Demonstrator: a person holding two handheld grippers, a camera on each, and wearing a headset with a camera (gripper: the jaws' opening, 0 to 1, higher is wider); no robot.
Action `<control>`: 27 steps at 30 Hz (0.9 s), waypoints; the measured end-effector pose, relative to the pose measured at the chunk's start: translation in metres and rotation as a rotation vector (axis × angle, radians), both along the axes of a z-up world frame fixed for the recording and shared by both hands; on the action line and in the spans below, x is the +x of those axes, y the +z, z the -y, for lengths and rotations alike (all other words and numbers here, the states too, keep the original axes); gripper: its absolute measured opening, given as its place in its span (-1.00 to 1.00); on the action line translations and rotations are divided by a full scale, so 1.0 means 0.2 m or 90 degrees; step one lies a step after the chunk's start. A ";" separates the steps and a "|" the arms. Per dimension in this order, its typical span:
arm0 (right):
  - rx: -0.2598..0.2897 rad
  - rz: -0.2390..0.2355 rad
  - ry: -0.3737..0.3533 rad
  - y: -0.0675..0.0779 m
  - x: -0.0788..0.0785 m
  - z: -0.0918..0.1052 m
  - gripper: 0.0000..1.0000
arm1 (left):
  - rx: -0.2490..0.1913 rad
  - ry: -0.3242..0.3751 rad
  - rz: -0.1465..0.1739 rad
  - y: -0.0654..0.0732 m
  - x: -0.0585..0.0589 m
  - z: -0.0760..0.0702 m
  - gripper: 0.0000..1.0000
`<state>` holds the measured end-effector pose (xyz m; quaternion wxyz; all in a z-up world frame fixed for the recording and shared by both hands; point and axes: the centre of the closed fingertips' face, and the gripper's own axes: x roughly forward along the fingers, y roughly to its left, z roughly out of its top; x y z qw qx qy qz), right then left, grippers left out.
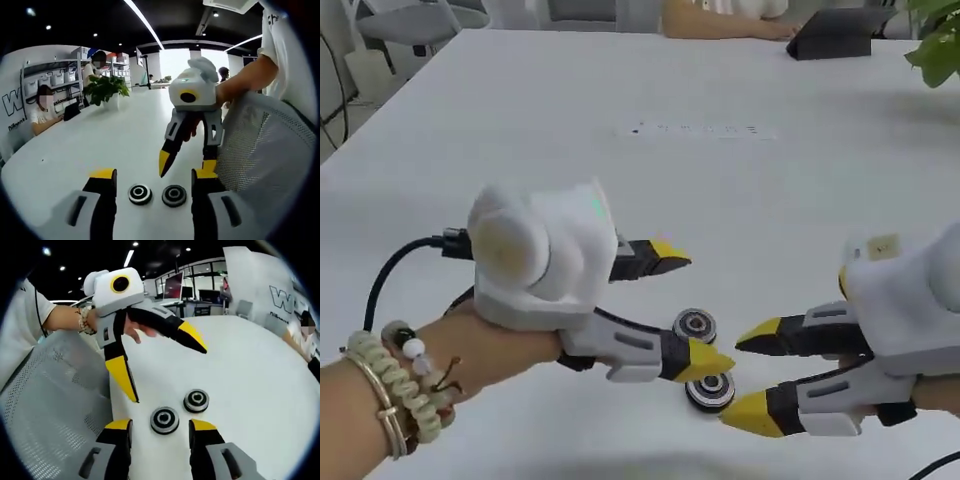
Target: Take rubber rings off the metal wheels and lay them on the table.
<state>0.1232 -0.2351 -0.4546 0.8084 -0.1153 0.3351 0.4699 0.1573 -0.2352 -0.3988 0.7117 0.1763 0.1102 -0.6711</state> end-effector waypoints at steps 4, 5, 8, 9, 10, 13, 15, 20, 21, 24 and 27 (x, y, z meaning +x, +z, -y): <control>-0.010 -0.007 -0.005 -0.03 0.00 0.01 -0.19 | 0.022 -0.023 0.006 -0.06 -0.04 0.01 0.00; -0.011 -0.008 -0.005 -0.03 0.00 0.01 -0.20 | 0.026 -0.026 0.006 -0.08 -0.05 0.01 -0.03; -0.019 -0.011 -0.005 -0.05 0.00 0.01 -0.26 | 0.035 -0.037 0.006 -0.11 -0.07 0.02 -0.13; -0.021 -0.011 -0.005 -0.06 0.00 0.01 -0.28 | 0.039 -0.040 0.006 -0.13 -0.08 0.02 -0.17; -0.023 -0.012 -0.006 -0.06 0.00 0.02 -0.29 | 0.041 -0.041 0.006 -0.14 -0.08 0.03 -0.20; -0.030 -0.013 -0.013 -0.07 0.00 0.03 -0.34 | 0.061 -0.050 0.004 -0.19 -0.10 0.03 -0.26; -0.031 -0.012 -0.016 -0.07 0.01 0.03 -0.38 | 0.076 -0.056 0.011 -0.22 -0.11 0.03 -0.28; -0.033 -0.015 -0.023 -0.08 0.01 0.04 -0.45 | 0.096 -0.065 0.010 -0.28 -0.12 0.02 -0.41; -0.033 -0.017 -0.024 -0.08 0.01 0.04 -0.46 | 0.097 -0.064 0.008 -0.28 -0.12 0.02 -0.43; -0.033 -0.023 -0.025 -0.09 0.01 0.04 -0.48 | 0.098 -0.065 -0.004 -0.29 -0.13 0.02 -0.47; -0.037 -0.023 -0.023 -0.10 0.01 0.04 -0.51 | 0.100 -0.069 -0.003 -0.30 -0.13 0.02 -0.54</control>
